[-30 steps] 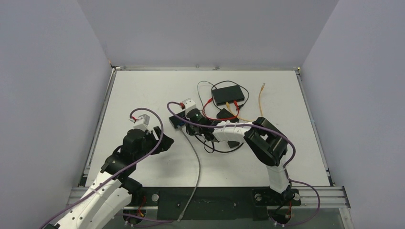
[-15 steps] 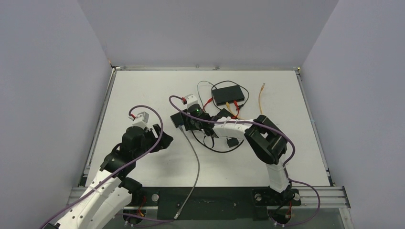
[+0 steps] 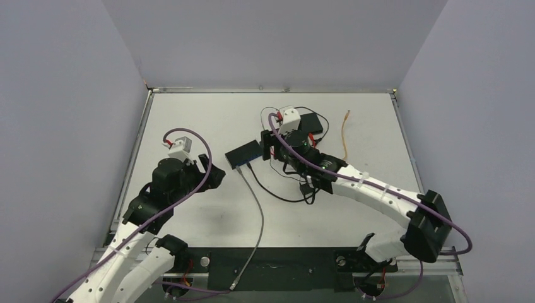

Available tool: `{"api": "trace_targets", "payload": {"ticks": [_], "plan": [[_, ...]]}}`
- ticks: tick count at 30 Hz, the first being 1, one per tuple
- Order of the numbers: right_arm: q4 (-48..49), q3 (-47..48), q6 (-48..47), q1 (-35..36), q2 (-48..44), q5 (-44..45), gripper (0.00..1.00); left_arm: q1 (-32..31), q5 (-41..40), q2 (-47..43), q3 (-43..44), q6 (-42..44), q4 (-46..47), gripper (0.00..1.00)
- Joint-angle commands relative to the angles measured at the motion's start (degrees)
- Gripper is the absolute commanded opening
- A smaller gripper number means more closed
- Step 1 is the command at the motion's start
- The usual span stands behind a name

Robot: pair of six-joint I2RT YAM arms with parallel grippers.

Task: Insert the plug into the switch port
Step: Reset both arms

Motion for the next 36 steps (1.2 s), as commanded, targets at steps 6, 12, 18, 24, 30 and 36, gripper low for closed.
{"api": "trace_targets", "payload": {"ticks": [6, 12, 18, 24, 30, 36], "plan": [[-9.68, -8.58, -0.98, -0.24, -19.07, 16.03, 0.74, 0.63, -4.43, 3.11, 9.15, 4.85, -2.24, 0.70], [-15.19, -12.15, -2.81, -0.58, -29.87, 22.93, 0.99, 0.77, -4.70, 4.34, 12.17, 7.01, -1.17, 0.84], [-16.50, -15.83, -3.78, -1.58, -41.69, 23.90, 1.00, 0.97, -4.37, 5.44, 14.63, 10.36, -0.24, 0.97], [-21.60, -15.64, -0.22, -1.71, -48.39, 29.79, 1.00, 1.16, -3.70, 6.44, 15.99, 12.83, 2.12, 0.97], [-25.31, -15.81, 6.13, -1.70, -49.37, 39.73, 1.00, 1.23, -4.81, 6.89, 16.12, 14.80, 5.21, 0.97], [-30.46, -14.84, 18.67, -1.71, -46.88, 51.10, 1.00, 1.26, -4.67, 7.23, 14.35, 15.83, 8.40, 0.97]]}}
